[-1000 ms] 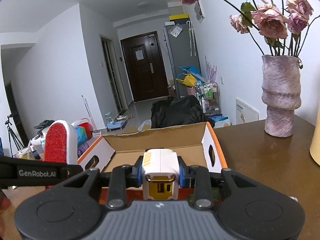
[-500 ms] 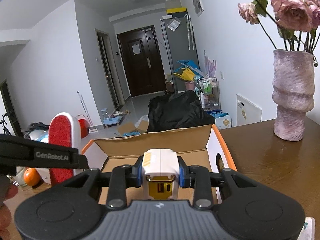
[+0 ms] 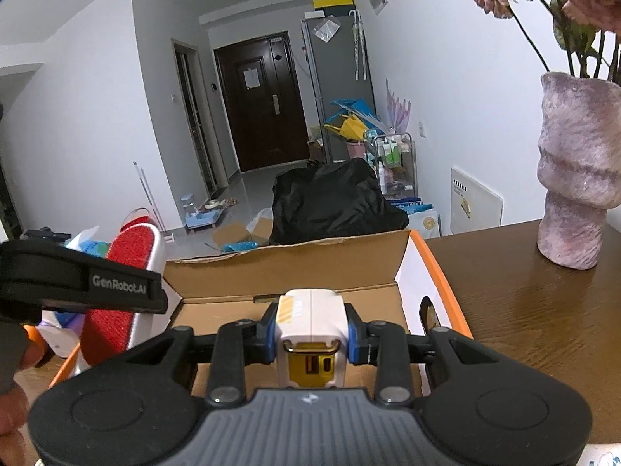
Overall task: Organize rigid objects
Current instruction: 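Carry the lint brush and charger into the orange cardboard box with both tools, then open both grippers to release the lint brush and charger in the box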
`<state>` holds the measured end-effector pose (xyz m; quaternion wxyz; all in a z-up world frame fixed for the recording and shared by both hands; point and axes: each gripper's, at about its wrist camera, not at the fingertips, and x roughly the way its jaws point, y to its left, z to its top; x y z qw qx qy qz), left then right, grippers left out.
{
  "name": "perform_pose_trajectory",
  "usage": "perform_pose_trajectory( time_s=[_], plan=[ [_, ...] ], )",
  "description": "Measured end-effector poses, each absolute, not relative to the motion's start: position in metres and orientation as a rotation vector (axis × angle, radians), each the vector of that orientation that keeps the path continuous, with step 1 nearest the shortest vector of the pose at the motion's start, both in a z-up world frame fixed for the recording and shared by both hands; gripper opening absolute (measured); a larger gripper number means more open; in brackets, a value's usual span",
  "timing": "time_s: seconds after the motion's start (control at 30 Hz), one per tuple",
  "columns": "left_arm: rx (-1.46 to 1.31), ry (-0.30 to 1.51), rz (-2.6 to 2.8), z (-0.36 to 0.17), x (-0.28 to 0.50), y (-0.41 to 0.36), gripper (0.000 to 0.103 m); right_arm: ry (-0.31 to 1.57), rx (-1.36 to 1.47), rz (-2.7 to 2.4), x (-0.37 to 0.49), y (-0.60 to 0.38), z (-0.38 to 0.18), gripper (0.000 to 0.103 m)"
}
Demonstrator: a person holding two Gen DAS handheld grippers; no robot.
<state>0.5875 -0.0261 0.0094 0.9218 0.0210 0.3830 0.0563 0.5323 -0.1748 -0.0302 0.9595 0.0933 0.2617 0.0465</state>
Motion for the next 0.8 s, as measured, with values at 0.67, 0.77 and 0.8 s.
perform_pose_trajectory(
  time_s=[0.67,0.77,0.8],
  plan=[
    [0.012,0.736,0.124,0.029,0.573,0.005,0.103,0.579,0.138,0.063,0.54,-0.177,-0.026,0.089],
    [0.015,0.74,0.126,0.028,0.572,0.007,0.103,0.582,0.135,0.075,0.539,-0.176,-0.023,0.093],
    [0.013,0.743,0.124,0.028,0.572,0.007,0.103,0.581,0.133,0.074,0.539,-0.175,-0.023,0.093]
  ],
)
